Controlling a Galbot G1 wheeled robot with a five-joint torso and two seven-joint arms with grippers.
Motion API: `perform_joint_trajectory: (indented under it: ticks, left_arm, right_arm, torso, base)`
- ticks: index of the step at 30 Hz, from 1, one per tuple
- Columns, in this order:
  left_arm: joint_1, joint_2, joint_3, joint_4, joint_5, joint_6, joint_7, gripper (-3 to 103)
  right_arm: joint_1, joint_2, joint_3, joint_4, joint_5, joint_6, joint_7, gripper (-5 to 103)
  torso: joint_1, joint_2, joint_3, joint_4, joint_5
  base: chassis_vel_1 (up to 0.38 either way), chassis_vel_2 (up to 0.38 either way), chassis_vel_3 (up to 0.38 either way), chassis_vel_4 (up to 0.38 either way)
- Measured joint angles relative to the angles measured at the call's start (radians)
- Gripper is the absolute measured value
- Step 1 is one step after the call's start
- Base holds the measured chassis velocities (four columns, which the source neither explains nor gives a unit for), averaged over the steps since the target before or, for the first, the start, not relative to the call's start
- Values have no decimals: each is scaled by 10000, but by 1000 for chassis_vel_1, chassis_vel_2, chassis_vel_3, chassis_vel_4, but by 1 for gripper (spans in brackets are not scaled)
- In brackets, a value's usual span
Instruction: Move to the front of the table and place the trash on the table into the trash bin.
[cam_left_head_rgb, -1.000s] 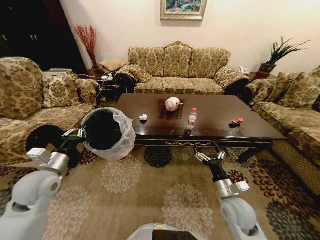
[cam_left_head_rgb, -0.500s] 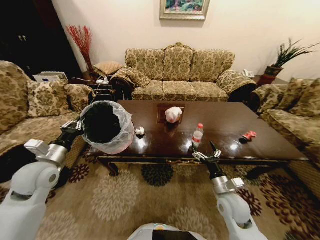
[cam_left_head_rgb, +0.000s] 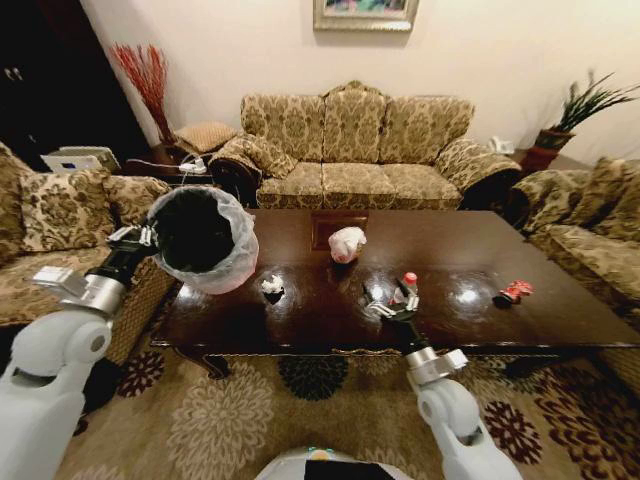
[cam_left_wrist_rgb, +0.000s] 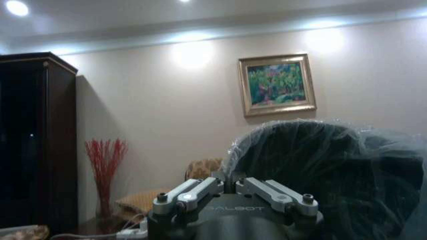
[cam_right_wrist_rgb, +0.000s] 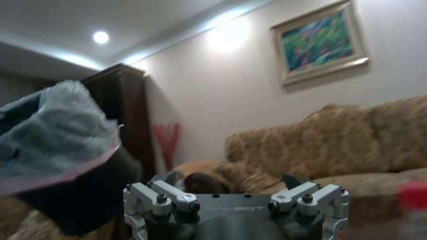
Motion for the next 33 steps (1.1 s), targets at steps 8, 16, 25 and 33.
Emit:
perform_joint_trajectory:
  ticks: [8, 16, 25, 33]
  left_arm:
    - [166, 148, -27, 6, 168, 0, -172, 3]
    - [116, 202, -28, 152, 206, -1, -219, 3]
    - [-21, 55, 17, 309, 254, -13, -263, 3]
    - [-122, -37, 68, 335, 230, -18, -267, 3]
  right_arm:
    - [2723, -232, -1998, -2053, 59, -413, 271, 100]
    - [4493, -238, -3430, -3438, 480, -1241, 552, 100]
    - [6974, 706, -5219, -5735, 77, -1969, 1329, 100]
    - [7353, 995, -5579, -6585, 394, -2336, 1364, 100]
  torso:
    - [27, -12, 13, -3, 4]
    - [16, -10, 8, -3, -2]
    - [18, -10, 9, -1, -1]
    - [19, -10, 9, -3, 1]
  base:
    - [19, -9, -11, 11]
    - [0, 0, 0, 0]
    - [0, 0, 0, 0]
    - [0, 0, 0, 0]
